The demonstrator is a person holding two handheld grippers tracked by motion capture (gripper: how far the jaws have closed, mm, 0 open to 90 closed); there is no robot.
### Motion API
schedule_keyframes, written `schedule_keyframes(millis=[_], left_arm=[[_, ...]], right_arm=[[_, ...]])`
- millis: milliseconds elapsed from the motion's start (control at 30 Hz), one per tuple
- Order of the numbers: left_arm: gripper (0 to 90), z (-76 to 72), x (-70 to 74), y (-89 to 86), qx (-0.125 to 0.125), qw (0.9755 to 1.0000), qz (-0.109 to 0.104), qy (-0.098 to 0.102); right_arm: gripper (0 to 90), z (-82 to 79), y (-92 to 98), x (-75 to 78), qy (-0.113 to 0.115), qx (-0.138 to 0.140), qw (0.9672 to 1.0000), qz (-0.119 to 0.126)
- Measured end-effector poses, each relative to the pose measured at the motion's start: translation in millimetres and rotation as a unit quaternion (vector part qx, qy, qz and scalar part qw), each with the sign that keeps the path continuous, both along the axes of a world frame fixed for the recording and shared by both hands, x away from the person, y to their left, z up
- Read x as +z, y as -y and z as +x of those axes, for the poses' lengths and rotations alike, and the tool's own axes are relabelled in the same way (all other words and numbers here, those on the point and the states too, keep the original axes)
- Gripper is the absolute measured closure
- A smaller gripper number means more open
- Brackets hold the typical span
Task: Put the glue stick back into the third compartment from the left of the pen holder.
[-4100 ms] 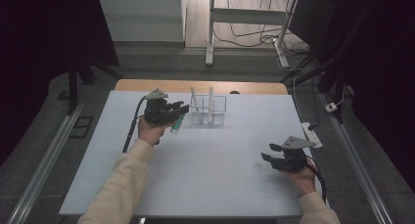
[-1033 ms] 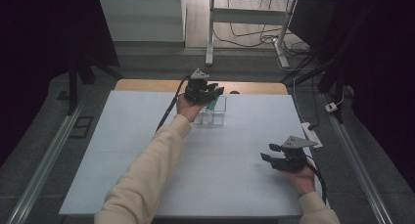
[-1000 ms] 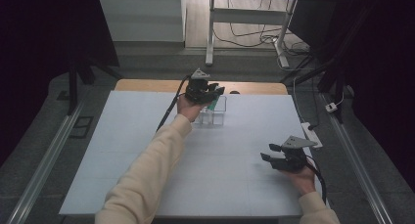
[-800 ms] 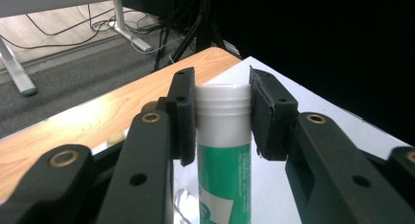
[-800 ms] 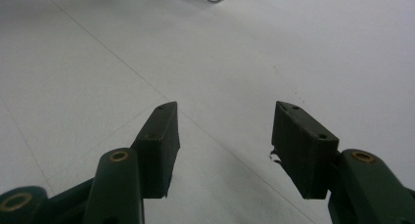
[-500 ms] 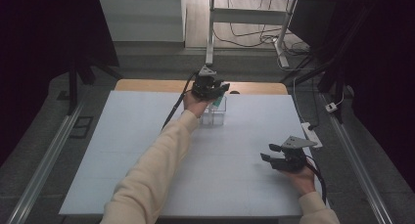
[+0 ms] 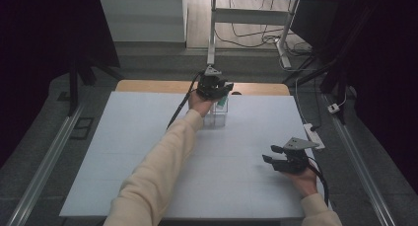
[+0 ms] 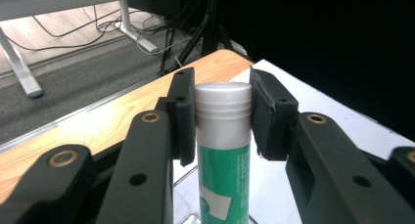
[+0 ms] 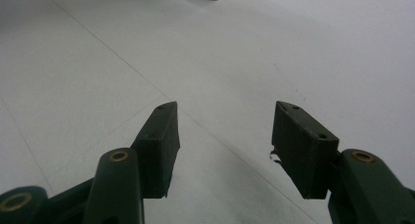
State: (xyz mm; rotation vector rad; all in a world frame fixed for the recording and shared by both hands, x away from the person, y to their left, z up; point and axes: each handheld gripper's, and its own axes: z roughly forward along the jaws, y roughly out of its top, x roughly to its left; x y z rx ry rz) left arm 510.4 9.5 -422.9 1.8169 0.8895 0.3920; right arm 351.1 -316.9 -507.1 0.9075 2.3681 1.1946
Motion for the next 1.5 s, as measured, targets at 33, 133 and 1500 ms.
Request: schedule_keyframes(millis=[33, 133, 1500], left_arm=[[64.0, 0.4, -0.9, -0.4, 0.002, 1.0, 0.002, -0.002], [54.7, 0.5, -0.4, -3.9, 0.001, 1.0, -0.003, -0.008], [48.5, -74.9, -4.2, -62.9, -0.058, 0.998, 0.023, 0.005]], right_arm=[[43.2, 0.0, -0.2, -0.1, 0.0, 0.001, 1.0, 0.0], [43.2, 0.0, -0.6, -0.5, -0.001, 0.003, 1.0, -0.001], [43.2, 0.3, -1.2, -0.6, 0.002, 0.002, 1.0, -0.009]])
